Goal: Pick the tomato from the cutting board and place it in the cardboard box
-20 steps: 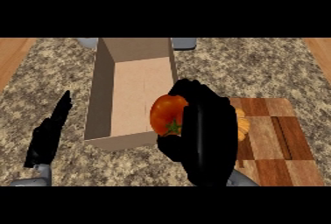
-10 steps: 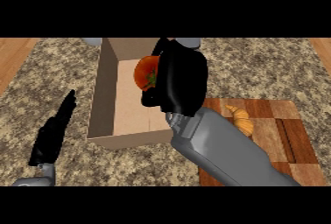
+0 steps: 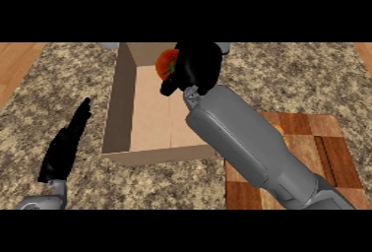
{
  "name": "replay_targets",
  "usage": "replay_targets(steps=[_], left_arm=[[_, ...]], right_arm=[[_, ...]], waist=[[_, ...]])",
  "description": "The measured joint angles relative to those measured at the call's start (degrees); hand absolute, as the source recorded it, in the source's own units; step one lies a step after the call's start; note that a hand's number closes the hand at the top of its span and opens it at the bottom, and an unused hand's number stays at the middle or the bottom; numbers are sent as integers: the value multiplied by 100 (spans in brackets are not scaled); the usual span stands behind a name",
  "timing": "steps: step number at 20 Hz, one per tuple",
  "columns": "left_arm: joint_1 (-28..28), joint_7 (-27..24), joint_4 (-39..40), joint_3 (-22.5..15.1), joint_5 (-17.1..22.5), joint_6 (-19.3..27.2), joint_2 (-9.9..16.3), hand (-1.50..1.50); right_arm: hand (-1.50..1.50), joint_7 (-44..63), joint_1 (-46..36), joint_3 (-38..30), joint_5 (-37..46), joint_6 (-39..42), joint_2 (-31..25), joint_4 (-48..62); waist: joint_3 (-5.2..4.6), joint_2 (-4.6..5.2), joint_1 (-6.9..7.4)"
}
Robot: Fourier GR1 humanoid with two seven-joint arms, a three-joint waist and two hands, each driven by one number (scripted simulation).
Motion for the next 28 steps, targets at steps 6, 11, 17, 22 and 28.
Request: replay_targets(steps=[6,11,17,22,28], left_arm=[[-90,-85,103,19,-16,-25,-2,0],[-65,-183,170,36,11,-75,-9,0],[-162,-92,206,86,24,-62,-20,0],[23,-159,157,130,10,-17,-20,0],[265,-198,70,300,80,-14,52,0]], right_arm=[[-150,-267,-145,-15,-621,-876,1,1070],[-150,-542,-329,7,-1064,-1685,1,1652],[-150,-869,-433,-238,-1087,-3108,1,1795],[-150,-1351,-133,-540,-1245,-4180,2,1511],[-150,-1624,480,-914,-1124,-4807,-106,802]], waist=[[0,27,78],[-1,18,110],[5,13,51],[11,-16,-72],[9,-103,-356]])
